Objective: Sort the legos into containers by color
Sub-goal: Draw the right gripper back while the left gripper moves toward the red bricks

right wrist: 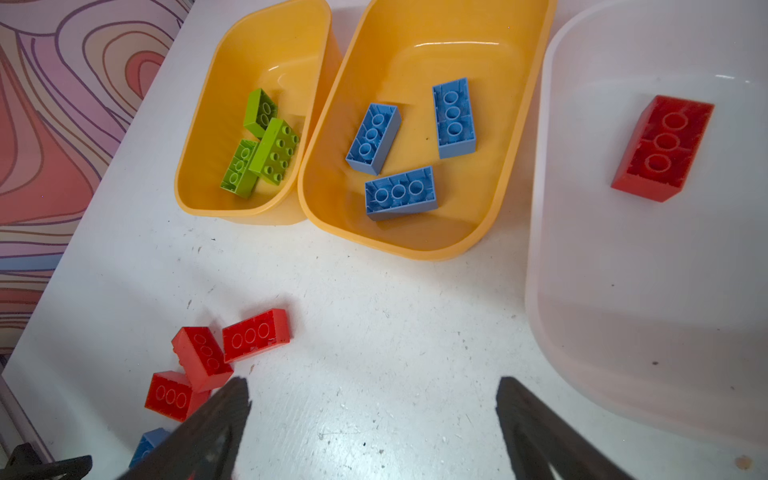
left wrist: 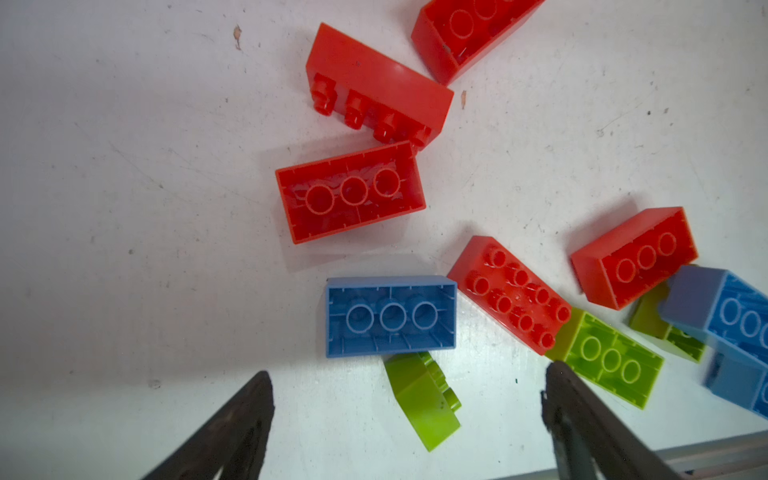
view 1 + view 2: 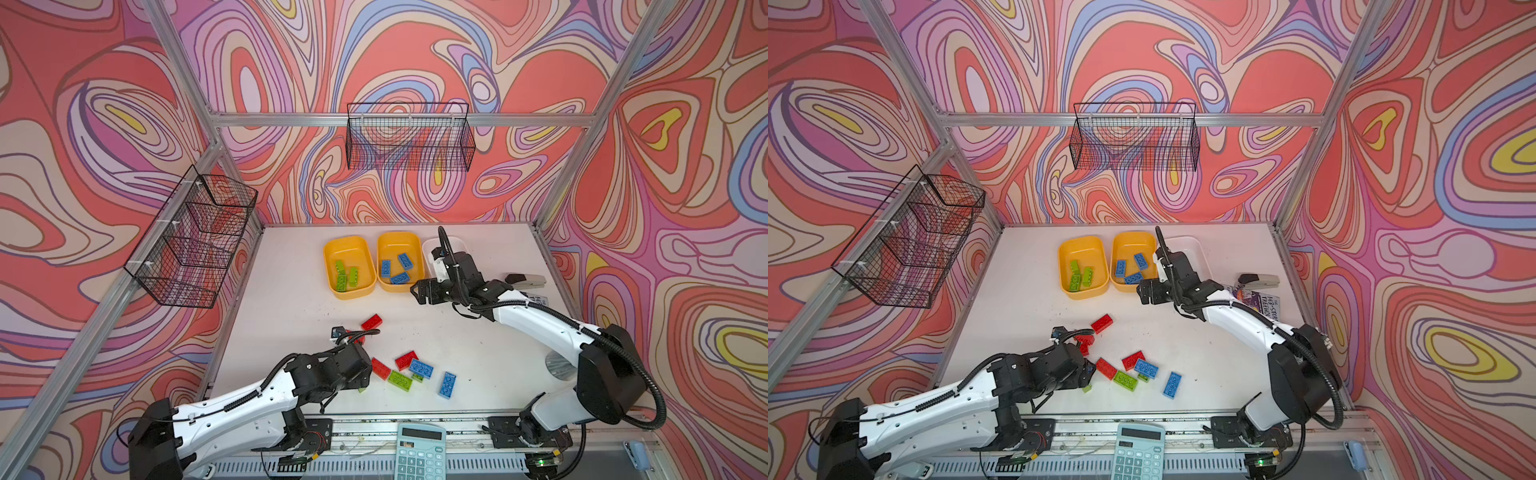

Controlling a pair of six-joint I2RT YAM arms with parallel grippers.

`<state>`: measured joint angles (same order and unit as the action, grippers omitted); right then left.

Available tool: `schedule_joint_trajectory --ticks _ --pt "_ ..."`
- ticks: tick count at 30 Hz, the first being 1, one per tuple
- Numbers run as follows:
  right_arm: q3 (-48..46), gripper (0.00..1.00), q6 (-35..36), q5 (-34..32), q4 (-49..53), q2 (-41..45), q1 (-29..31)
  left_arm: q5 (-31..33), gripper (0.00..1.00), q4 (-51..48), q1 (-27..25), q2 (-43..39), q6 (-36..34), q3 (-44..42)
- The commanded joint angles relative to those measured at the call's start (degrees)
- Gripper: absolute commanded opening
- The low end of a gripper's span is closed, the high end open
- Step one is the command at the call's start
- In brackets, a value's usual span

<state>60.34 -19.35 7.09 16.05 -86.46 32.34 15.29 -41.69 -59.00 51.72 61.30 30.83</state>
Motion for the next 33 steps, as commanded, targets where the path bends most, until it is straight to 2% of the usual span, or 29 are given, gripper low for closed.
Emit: schedule_joint_trajectory --ticks 1,11,14,17,21,25,29,33 --pt "-2.11 0.98 -1.97 2.74 -2.23 1.26 0.01 3.4 0.88 -4.8 -0.62 1.14 2.86 2.98" --pt "-5.95 0.98 -1.64 0.99 -1.9 4.97 0.02 8.26 0.89 -11.27 -2.94 1.71 3.83 8.61" --pt "-8.74 0.98 -1.83 -0.09 -1.25 8.95 0.01 11.14 0.92 -9.86 -2.94 2.75 0.65 9.29" --pt "-11.89 0.98 -2.24 -2.27 -0.15 13.09 0.01 13.74 0.97 -8.54 -1.39 6.69 -5.61 12.82" --pt "-15.47 0.98 -4.3 -3.07 -0.01 17.22 0.03 7.19 0.98 -3.74 8.39 13.71 -18.32 17.61" --pt "-17.21 0.98 -5.44 -6.16 1.54 20.32 0.01 1.1 0.97 2.54 15.27 20.65 -27.39 22.05" --pt "-18.85 0.98 -6.9 -6.92 2.14 23.11 -0.08 -2.3 0.95 3.47 18.07 29.41 -34.24 28.92" --pt "-18.2 0.98 -7.58 -3.93 2.12 21.05 -0.17 -5.71 0.92 4.12 19.26 36.27 -40.73 33.77"
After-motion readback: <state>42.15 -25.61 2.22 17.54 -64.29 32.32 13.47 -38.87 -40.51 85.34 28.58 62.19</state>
